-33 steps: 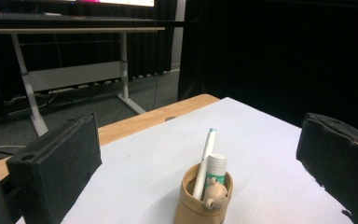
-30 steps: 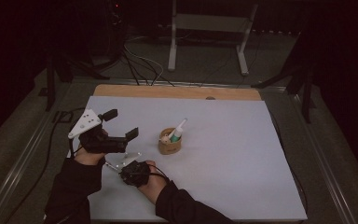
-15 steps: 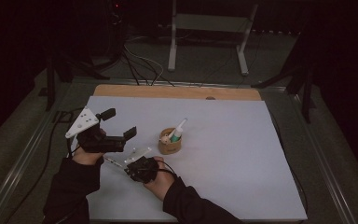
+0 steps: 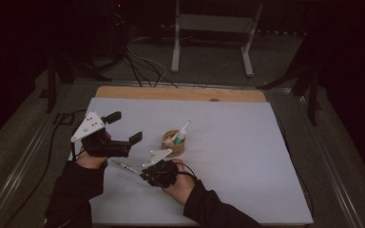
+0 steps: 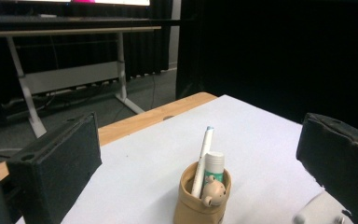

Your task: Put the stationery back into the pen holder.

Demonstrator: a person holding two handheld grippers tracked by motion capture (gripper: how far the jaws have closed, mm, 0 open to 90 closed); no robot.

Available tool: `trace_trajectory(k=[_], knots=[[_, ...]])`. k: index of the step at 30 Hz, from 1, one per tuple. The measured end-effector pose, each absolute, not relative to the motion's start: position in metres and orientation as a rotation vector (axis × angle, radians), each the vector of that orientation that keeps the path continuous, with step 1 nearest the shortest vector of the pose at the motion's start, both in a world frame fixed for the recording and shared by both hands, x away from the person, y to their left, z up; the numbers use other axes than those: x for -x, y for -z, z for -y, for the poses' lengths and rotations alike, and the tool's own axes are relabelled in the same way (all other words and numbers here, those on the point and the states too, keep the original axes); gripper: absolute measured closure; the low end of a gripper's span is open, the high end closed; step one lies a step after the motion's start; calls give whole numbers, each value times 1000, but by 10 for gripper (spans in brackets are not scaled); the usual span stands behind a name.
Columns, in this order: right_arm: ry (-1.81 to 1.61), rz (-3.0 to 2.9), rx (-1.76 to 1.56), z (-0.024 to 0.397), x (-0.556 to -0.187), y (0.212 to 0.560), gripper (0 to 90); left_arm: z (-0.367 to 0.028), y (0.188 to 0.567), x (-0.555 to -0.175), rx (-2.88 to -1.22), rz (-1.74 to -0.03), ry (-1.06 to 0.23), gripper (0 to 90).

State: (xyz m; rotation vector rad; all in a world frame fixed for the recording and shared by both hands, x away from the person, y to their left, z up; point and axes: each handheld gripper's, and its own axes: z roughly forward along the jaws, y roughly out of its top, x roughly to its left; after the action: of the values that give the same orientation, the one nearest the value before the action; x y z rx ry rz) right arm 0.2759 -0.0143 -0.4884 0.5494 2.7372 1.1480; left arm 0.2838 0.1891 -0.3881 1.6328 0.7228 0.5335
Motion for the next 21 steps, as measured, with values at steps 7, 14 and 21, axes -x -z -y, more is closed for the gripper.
trace_trajectory(k=[7, 14, 21], knots=[[-1145, -2750, -583, 50, -276, 485, 808, -177, 393, -285, -1683, -708, -494, 6], [-1120, -2762, -600, 83, -275, 482, 808, -162, 401, -282, -1729, -618, -476, 6], [-1127, -2760, -643, 110, -274, 477, 808, -148, 413, -279, -1806, -516, -439, 6]])
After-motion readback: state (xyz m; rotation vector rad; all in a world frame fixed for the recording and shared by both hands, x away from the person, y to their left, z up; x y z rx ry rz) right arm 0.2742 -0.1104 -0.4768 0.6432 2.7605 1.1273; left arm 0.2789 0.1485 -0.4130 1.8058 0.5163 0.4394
